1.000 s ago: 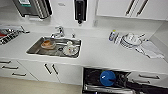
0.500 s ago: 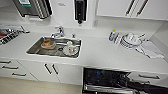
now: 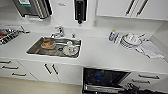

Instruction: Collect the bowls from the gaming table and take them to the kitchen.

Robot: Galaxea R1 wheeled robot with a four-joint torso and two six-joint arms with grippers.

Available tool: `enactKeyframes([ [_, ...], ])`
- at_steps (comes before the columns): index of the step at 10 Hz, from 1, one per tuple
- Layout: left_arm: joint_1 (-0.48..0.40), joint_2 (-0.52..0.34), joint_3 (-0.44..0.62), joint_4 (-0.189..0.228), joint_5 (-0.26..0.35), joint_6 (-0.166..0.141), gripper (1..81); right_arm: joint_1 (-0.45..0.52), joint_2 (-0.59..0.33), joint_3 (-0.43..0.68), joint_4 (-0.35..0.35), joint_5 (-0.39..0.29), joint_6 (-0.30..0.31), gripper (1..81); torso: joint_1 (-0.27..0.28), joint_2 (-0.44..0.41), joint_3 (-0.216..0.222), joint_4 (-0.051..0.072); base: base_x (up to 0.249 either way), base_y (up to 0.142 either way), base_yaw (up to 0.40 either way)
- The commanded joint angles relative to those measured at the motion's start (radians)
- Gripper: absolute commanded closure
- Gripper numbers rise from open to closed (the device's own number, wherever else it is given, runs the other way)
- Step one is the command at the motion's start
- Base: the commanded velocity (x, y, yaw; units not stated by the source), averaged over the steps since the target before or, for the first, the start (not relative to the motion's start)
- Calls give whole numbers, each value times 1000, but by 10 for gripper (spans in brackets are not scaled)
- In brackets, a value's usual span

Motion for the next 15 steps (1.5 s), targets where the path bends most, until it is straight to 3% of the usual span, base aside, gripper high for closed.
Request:
enactKeyframes([
  [1, 8, 33, -59, -4, 63, -54, 10, -105, -121, 65, -94, -91, -31, 10, 0, 0, 0, 0, 0, 0, 0],
  [3, 8, 25, -55, -4, 59, -54, 10, -218, -132, 63, -142, -90, -31, 10, 0, 0, 0, 0, 0, 0, 0],
  [4, 6, 23, -53, -3, 57, -56, 10, -260, -137, 66, -157, -90, -31, 10, 64, -100, 0, 0, 0, 0, 0],
  [8, -13, -3, -52, 7, 54, -54, 10, -452, -118, 44, -220, -62, -31, 10, 117, -186, 0, 0, 0, 0, 0],
  [10, -14, -12, -52, 10, 6, -54, 10, -553, -71, -37, -248, 13, -32, 10, 160, -257, 0, 0, 0, 0, 0],
  [14, -14, -15, -52, 10, -3, -48, 10, -667, 6, -107, -251, 137, -60, 10, 250, -403, 1, 0, 0, 0, 0],
  [15, -14, -15, -52, 10, -3, -46, 10, -676, 27, -110, -260, 140, -60, 10, 275, -443, 1, 0, 0, 0, 0],
])
